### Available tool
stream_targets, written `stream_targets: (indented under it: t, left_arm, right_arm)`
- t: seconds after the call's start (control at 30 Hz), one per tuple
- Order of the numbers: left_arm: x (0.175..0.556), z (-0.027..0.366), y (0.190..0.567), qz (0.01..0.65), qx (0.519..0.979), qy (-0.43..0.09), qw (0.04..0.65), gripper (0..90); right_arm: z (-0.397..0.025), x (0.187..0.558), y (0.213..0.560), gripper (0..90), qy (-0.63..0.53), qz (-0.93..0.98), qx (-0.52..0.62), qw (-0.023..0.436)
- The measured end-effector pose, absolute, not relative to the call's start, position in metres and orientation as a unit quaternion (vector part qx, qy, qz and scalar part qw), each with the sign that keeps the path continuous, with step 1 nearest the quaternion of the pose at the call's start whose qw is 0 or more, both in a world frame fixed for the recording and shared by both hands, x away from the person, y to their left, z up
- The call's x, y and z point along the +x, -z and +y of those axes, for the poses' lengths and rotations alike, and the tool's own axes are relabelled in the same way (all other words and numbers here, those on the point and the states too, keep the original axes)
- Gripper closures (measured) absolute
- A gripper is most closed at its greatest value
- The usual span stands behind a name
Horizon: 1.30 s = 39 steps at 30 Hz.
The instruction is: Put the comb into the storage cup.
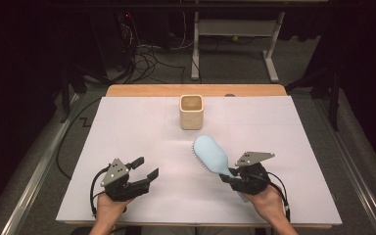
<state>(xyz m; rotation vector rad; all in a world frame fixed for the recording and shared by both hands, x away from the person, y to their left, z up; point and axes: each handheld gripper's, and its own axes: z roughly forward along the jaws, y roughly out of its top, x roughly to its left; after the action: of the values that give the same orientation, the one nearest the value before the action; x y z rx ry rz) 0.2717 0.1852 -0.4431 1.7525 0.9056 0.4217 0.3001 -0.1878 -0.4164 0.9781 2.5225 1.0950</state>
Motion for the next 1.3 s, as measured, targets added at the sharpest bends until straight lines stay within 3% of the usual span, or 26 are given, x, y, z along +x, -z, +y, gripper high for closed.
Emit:
stream_targets:
  t: [0.87, 1.3]
  left_arm:
    - [0.290, 0.142, 0.426, 0.332, 0.768, -0.154, 0.525, 26.7]
    - [0.299, 0.120, 0.426, 0.321, 0.784, -0.124, 0.516, 29.8]
  right_arm:
    - [-0.190, 0.300, 0.413, 70.5, -0.385, 0.853, 0.332, 0.118]
    - [-0.192, 0.302, 0.417, 70.5, -0.386, 0.851, 0.337, 0.114]
